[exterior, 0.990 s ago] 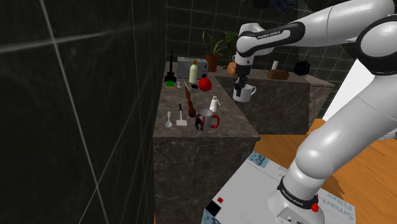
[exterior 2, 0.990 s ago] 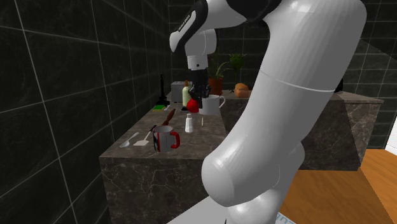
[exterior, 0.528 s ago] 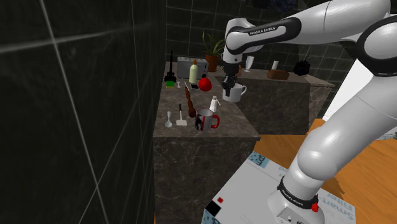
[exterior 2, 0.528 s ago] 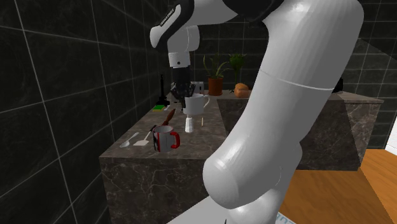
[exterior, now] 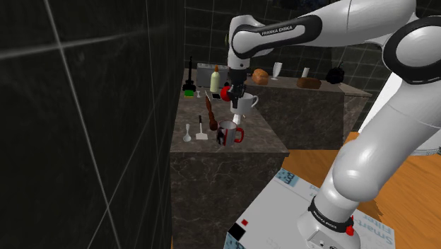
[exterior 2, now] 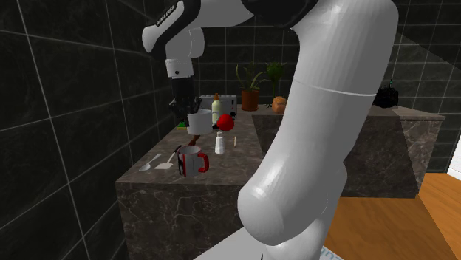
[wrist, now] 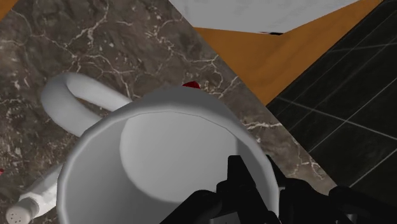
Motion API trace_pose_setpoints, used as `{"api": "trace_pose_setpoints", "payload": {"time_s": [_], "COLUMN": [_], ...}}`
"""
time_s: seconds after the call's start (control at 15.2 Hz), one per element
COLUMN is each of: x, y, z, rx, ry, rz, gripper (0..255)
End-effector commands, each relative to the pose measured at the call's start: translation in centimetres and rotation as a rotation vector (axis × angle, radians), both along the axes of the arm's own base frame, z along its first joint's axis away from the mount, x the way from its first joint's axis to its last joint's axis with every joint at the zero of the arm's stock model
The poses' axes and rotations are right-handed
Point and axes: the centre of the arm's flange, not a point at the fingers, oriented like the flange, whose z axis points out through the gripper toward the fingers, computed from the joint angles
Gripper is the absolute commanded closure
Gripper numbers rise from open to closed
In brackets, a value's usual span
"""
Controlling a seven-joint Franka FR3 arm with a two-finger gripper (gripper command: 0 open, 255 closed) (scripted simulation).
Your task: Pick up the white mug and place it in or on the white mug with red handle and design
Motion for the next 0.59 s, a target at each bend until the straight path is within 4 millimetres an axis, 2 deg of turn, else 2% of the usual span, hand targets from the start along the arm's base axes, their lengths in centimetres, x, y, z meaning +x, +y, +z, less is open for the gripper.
{"api": "trace_pose_setpoints", "payload": {"time_s": [0.0,0.53], "x": [0.5,0.5], "y": [1.0,1.0], "z": [-0.3,-4.5], "rx": [0.0,0.0], "ry": [0.0,0.0], "rz": [-0.001,-0.001], "gripper": [255,255]}}
